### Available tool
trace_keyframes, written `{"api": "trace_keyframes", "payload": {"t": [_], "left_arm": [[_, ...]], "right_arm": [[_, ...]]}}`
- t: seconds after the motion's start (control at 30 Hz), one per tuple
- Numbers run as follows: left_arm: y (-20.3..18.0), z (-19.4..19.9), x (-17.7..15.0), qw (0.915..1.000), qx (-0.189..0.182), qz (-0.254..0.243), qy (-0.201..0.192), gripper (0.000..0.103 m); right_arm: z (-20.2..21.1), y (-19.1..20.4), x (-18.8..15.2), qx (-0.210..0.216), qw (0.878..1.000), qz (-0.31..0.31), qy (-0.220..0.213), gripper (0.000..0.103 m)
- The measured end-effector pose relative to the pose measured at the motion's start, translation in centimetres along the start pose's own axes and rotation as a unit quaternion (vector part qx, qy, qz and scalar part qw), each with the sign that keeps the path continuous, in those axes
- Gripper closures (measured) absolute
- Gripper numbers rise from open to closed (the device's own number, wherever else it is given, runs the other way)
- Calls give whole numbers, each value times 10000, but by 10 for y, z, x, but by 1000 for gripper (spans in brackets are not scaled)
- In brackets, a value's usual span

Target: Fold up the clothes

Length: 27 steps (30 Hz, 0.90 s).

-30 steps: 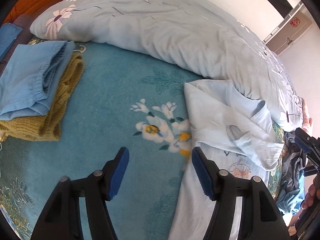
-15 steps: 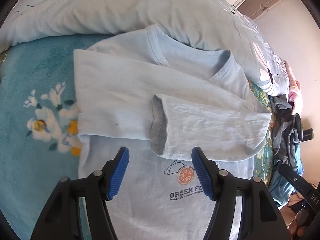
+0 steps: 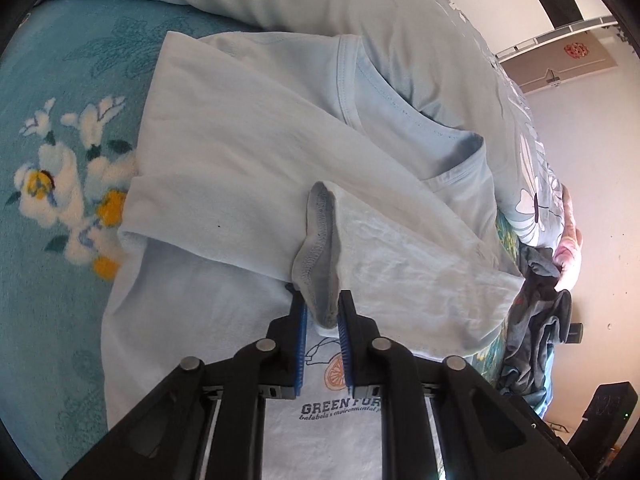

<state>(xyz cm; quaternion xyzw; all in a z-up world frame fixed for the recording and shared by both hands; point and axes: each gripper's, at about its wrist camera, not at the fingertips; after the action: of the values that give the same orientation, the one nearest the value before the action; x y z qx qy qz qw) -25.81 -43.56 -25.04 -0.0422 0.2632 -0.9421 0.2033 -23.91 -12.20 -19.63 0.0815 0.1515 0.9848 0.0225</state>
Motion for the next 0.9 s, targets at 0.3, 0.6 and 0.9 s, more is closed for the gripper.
{"api": "trace_keyframes", "payload": {"t": [0.3,0.6,0.9], "left_arm": [[-69,53,21,9825,385,-1606,-863,98],[-71,109,46,9515,678,-2429,-1764,98],[35,52,50,9814,1012,-1319,-961,98]], "right_arm": [[-2,-4,3,-82,9999,-70,0,51],[-16,7,6,-48,10000,1,73,51],[-33,3,23,-373,9993,95,-11,51]]}}
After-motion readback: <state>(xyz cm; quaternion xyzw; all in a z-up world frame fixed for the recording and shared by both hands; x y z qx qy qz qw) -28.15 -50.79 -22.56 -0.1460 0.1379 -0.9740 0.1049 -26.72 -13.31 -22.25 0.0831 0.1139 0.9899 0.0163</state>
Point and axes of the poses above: each gripper's, at about its wrist camera, not at the fingertips, and z roughly against the way its jaws point, y to its left, x to its top, and after that the axes turned 8 degrees about y, right-handed
